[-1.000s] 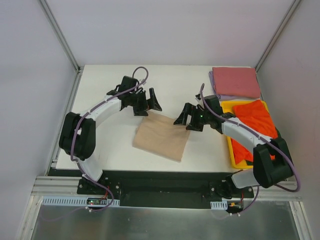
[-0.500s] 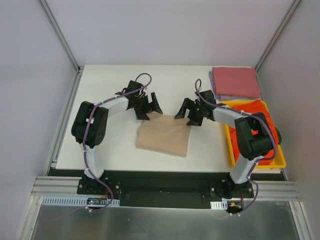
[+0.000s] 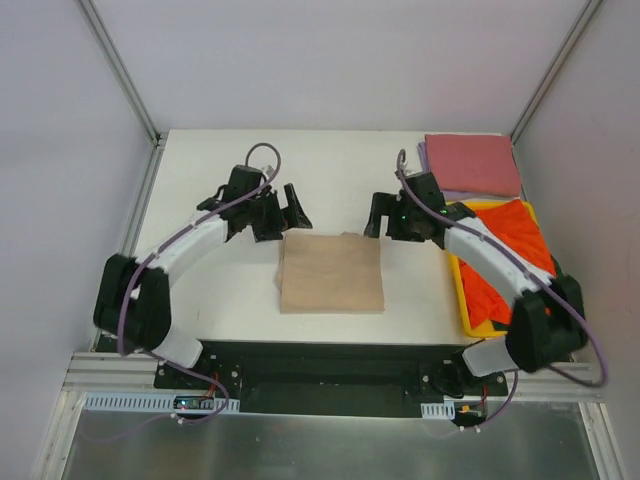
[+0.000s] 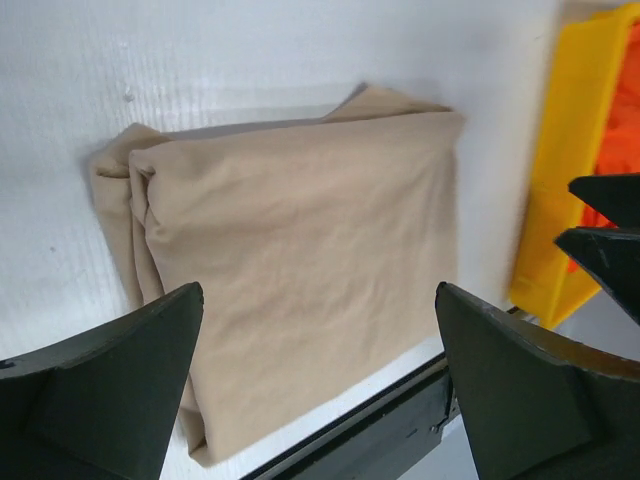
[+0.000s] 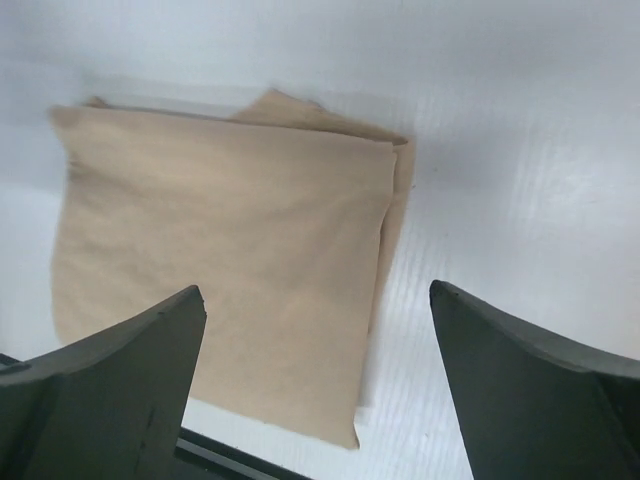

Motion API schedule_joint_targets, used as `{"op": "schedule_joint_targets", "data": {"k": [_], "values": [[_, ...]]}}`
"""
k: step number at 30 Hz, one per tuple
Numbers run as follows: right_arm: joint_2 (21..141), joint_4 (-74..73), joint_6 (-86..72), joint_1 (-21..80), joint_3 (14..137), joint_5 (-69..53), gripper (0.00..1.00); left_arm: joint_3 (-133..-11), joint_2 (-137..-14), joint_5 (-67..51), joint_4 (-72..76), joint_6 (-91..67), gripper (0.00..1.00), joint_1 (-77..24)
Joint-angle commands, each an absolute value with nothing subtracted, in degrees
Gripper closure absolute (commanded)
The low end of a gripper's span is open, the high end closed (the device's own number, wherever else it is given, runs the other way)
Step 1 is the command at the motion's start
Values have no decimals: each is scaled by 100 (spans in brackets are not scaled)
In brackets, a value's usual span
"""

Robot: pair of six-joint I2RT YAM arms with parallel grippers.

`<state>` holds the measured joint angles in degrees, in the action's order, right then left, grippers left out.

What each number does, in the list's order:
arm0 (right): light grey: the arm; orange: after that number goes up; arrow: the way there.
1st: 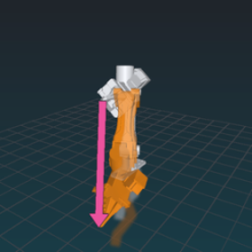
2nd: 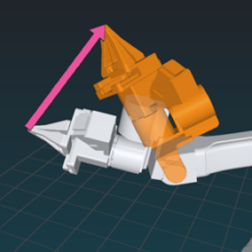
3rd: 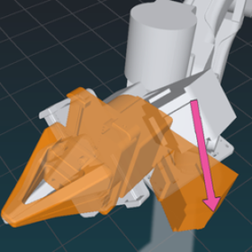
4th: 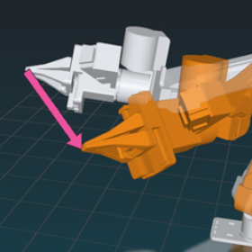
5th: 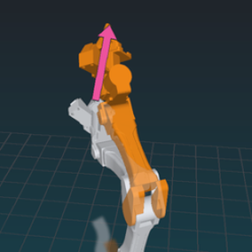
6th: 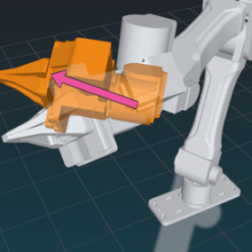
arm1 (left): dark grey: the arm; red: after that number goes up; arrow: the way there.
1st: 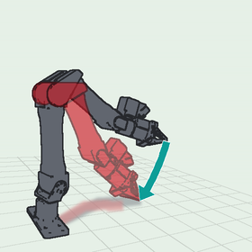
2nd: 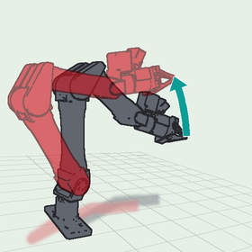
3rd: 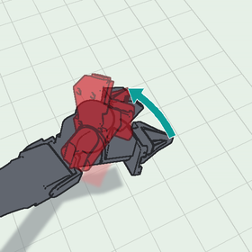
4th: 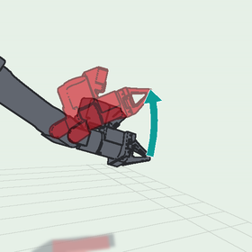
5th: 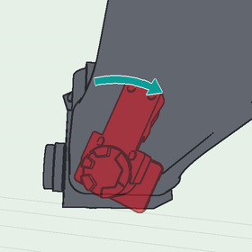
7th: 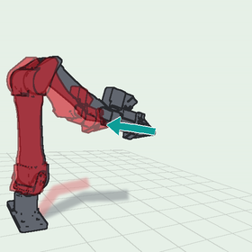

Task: Fold and stack the t-shirts
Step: Put the neatly folded tshirt into the corner of the board with the right arm

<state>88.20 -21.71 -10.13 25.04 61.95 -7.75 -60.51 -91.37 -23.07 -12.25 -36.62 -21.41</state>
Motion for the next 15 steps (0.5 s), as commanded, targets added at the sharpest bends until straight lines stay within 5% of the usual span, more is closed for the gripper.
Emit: {"op": "schedule_joint_targets", "data": {"k": [1, 5, 8, 15], "values": [[6859, -2787, -685, 2584, 6093, 727, 4, -5811, -7561, -1295, -1476, -3594, 1, -2171], [5724, -2348, -1519, 2461, 5056, 1388, 4, -5310, -6287, 146, -1871, -3875, 1, -2171], [5336, -1987, -1547, 2338, 4571, 767, 4, -4774, -5294, 930, -2065, -4279, 1, -2171], [6291, -2126, -1731, 2434, 4780, -281, 4, -3728, -4009, 1336, -2285, -4579, 1, -2171]]}}
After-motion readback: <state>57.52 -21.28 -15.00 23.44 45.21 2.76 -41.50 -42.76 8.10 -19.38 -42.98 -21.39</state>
